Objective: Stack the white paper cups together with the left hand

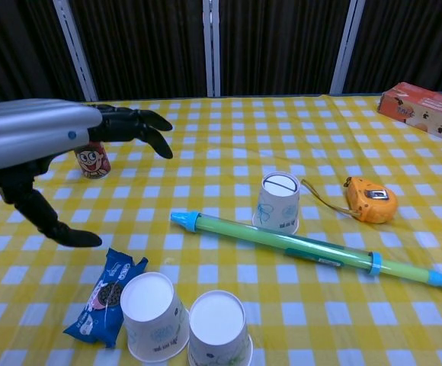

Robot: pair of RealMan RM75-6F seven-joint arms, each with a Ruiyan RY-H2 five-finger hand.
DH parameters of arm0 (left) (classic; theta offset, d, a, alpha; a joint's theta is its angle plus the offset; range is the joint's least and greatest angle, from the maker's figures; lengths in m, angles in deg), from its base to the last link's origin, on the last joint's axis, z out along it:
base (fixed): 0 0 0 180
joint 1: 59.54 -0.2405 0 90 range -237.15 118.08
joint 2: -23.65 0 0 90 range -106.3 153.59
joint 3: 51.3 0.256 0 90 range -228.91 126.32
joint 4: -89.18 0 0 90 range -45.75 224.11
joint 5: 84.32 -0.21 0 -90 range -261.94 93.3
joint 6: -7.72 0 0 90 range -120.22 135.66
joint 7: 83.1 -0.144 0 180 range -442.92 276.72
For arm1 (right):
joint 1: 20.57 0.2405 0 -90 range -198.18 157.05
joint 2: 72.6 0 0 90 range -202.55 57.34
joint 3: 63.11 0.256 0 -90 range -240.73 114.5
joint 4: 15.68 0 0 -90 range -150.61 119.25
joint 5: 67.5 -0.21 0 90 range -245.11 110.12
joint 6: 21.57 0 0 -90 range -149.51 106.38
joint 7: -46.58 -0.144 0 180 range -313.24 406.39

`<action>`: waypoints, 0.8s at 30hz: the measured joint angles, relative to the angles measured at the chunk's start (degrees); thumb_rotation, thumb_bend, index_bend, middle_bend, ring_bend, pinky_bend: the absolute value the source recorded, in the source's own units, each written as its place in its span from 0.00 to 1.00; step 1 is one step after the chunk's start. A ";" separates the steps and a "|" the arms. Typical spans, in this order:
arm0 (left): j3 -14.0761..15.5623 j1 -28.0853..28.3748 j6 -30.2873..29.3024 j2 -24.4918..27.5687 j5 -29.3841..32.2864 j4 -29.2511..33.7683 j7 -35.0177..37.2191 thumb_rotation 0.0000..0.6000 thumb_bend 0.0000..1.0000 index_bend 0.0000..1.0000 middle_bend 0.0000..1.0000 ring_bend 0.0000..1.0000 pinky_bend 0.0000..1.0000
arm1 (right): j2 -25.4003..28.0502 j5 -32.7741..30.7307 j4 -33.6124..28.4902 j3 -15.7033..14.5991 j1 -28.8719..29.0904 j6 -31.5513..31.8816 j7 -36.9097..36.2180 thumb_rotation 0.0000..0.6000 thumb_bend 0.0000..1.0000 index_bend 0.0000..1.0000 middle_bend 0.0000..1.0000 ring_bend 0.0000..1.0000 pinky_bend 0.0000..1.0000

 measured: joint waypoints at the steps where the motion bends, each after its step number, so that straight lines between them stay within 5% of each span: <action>1: -1.35 0.74 0.45 0.35 1.59 -0.16 0.12 1.00 0.18 0.19 0.00 0.00 0.00 | 0.13 -0.12 -0.06 0.07 -0.03 0.04 -0.15 1.00 0.07 0.10 0.00 0.00 0.00; 13: -11.59 14.34 8.90 -3.13 23.99 -7.92 -5.24 1.00 0.19 0.07 0.00 0.00 0.00 | 1.34 -2.92 0.44 0.90 0.31 -1.97 -3.81 1.00 0.07 0.10 0.00 0.00 0.00; 24: -14.26 27.29 10.65 -13.96 38.10 -19.63 -12.77 1.00 0.19 0.15 0.00 0.00 0.00 | 1.61 -8.57 4.25 2.37 1.40 -7.34 -9.82 1.00 0.07 0.10 0.00 0.00 0.00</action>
